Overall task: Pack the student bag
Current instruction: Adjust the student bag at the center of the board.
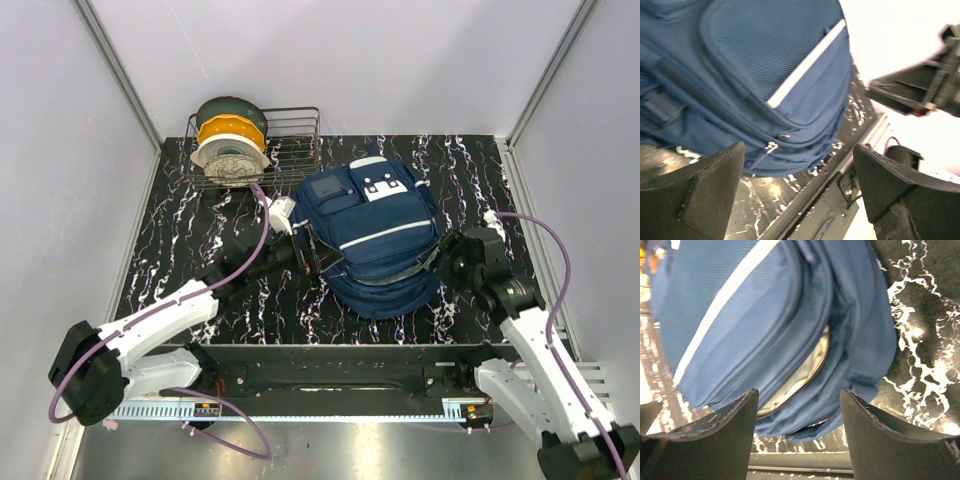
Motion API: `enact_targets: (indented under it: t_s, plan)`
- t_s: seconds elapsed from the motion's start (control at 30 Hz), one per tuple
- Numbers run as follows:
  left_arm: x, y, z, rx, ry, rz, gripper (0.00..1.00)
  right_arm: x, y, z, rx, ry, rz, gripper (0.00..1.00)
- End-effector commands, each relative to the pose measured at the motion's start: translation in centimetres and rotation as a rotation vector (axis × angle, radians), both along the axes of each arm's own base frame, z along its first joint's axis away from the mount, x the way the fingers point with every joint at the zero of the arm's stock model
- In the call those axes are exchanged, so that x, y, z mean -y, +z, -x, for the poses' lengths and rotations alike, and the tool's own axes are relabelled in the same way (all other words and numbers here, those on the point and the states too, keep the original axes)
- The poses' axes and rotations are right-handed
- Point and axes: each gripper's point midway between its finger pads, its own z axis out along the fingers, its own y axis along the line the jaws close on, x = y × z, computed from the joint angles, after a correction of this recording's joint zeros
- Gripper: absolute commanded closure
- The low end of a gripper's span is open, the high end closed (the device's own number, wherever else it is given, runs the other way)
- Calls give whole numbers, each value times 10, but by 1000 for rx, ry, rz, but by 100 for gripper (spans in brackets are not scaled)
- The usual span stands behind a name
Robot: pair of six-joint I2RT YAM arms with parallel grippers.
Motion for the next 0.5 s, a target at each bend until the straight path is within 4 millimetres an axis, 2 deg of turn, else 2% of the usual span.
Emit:
enact_targets:
  t_s: [0.0,0.07,0.13,0.17,0.23,0.3,0.33,0.37,0.47]
  plan:
    - [-34,-10,-27,49,182,-193,4,-12,32,25,41,8,-154,29]
    - [-37,-26,-33,15,192,-242,3,-14,33,35,29,-8,-201,28]
    - [-37,-27,-42,6,203,-237,2,-19,38,41,31,2,-245,29]
    - [-35,-35,-46,-14,195,-242,2,-21,41,43,34,7,-260,30]
    - [-34,-35,-55,-19,197,-238,3,-32,56,43,85,45,-318,31]
    - [-30,-36,-66,-6,197,-244,3,-37,63,43,97,62,-320,31]
    - [-29,-39,-69,-10,196,-255,4,-36,64,40,95,54,-305,31]
    - [-27,-47,-73,-21,190,-277,5,-42,65,41,95,76,-302,31]
    - [-25,-54,-82,-42,203,-271,6,-57,67,34,102,93,-314,31]
